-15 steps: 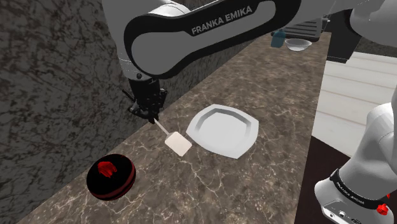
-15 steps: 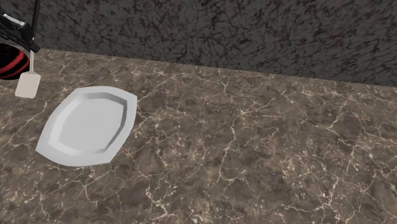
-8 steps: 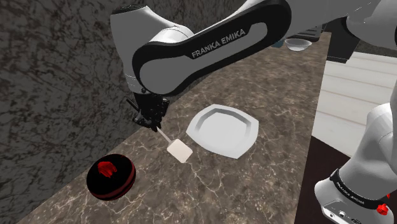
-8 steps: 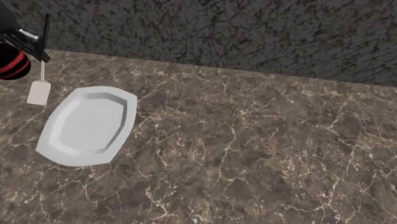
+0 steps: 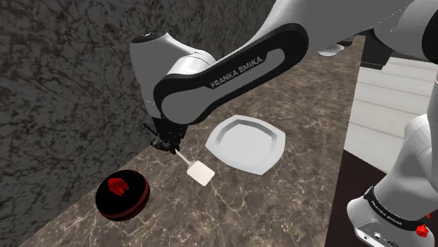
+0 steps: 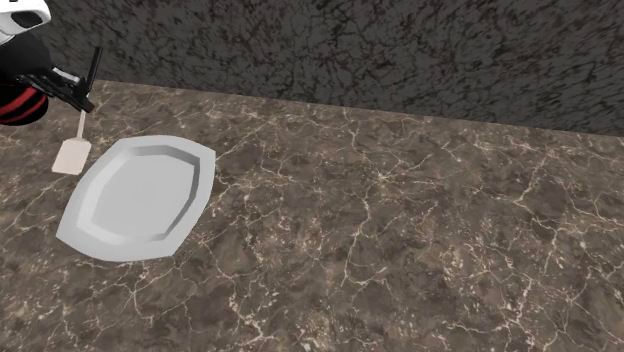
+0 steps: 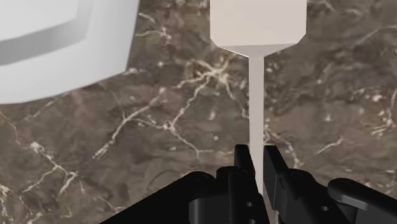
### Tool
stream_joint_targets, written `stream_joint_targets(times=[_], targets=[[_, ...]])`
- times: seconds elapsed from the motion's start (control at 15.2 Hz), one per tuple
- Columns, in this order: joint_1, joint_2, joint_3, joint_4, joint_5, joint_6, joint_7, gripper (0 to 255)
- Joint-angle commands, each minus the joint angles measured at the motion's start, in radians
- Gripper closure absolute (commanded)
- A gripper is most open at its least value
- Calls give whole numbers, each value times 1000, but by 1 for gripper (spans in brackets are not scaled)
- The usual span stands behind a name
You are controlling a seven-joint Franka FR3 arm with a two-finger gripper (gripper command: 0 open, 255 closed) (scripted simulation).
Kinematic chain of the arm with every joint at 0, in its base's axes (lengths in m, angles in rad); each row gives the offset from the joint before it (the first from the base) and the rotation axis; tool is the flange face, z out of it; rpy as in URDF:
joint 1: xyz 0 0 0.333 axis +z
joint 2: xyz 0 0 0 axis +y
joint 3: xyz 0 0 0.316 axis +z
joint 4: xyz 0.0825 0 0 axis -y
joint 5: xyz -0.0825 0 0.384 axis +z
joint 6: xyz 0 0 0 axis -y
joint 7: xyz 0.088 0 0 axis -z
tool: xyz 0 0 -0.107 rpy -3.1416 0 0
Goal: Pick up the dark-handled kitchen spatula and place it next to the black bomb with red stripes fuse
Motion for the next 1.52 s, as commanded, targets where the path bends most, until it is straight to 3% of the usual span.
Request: stream_joint_targets(times=[0.0,0.26,0.73,0.79,1.12,1.45], targets=[[0,10,-2,-12,-3,23,2,255],[2,34,-5,-35,-10,69,7,255],[2,34,-5,-35,-10,69,7,255],[2,34,-5,-35,-10,69,7,0],[2,34,-5,-35,-10,69,7,0],[-1,-25,3,10,6,-33,-3,0]])
